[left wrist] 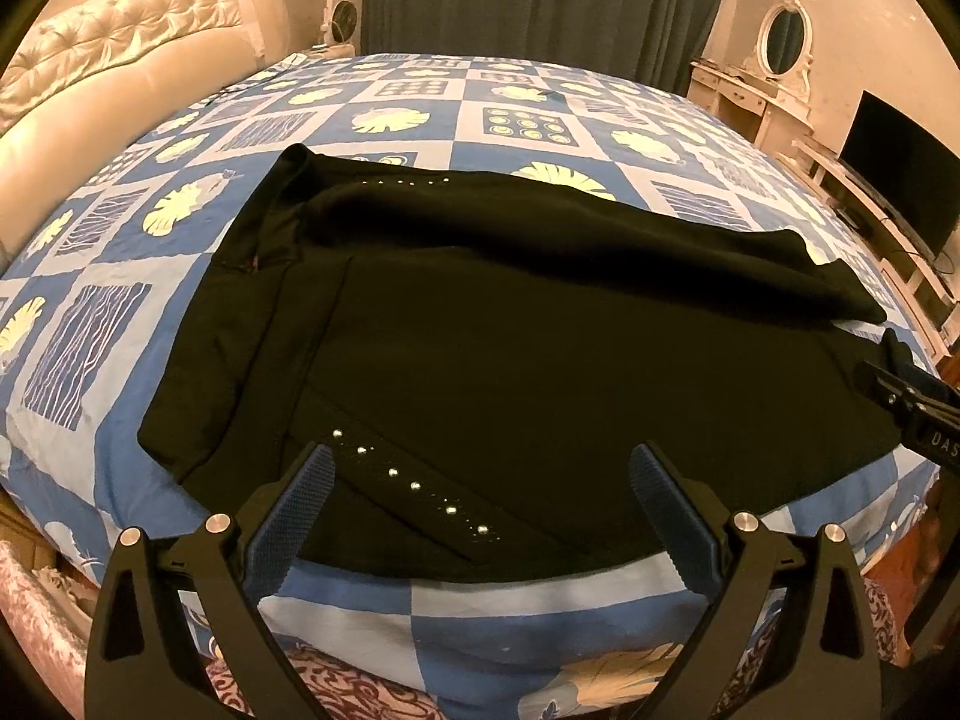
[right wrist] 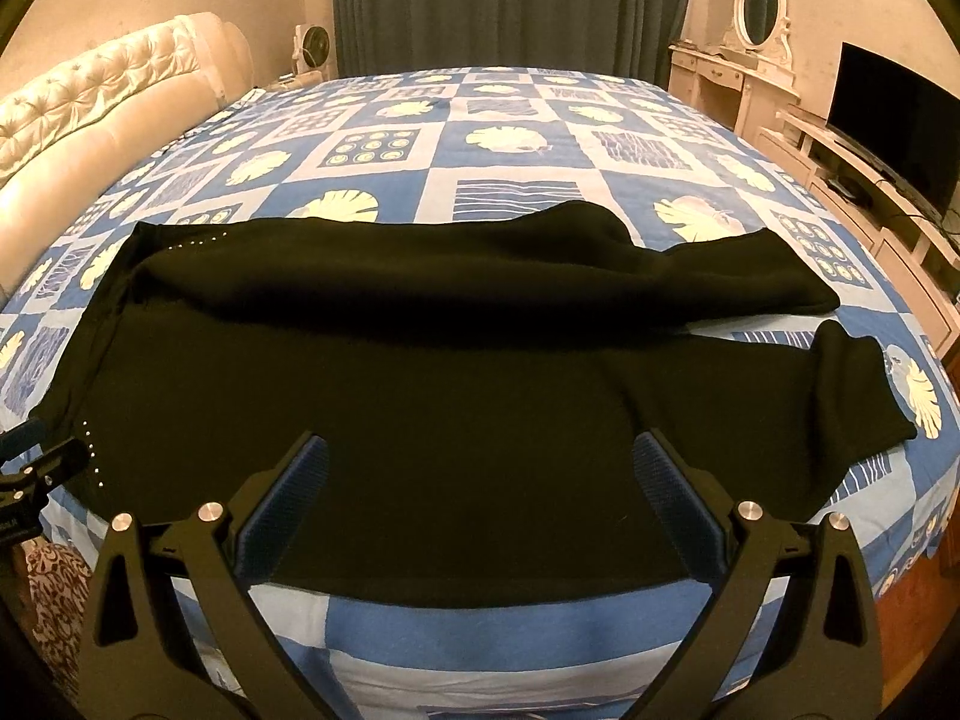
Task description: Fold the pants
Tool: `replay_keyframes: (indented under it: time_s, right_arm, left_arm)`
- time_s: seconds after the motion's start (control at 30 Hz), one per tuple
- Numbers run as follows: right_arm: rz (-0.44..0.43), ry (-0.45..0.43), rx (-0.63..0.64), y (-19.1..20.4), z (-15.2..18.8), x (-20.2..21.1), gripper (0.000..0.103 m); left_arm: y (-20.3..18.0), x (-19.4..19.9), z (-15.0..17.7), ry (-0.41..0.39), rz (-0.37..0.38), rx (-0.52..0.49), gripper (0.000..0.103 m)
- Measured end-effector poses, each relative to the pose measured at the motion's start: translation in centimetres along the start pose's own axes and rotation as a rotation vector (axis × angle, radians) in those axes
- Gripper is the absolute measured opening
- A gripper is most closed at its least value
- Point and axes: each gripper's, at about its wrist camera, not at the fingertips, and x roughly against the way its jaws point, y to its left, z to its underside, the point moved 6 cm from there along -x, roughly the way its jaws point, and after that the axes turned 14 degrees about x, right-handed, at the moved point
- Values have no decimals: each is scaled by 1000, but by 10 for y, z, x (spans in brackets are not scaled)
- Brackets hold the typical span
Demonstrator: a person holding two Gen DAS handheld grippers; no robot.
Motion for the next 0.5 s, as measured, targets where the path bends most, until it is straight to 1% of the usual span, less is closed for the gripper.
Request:
replay_keyframes:
  time_s: [0.5]
  right_arm:
    - [-8,16,5,3,4,-5,101]
  left_arm:
    - [5,-2,-1,3,-6,4,98]
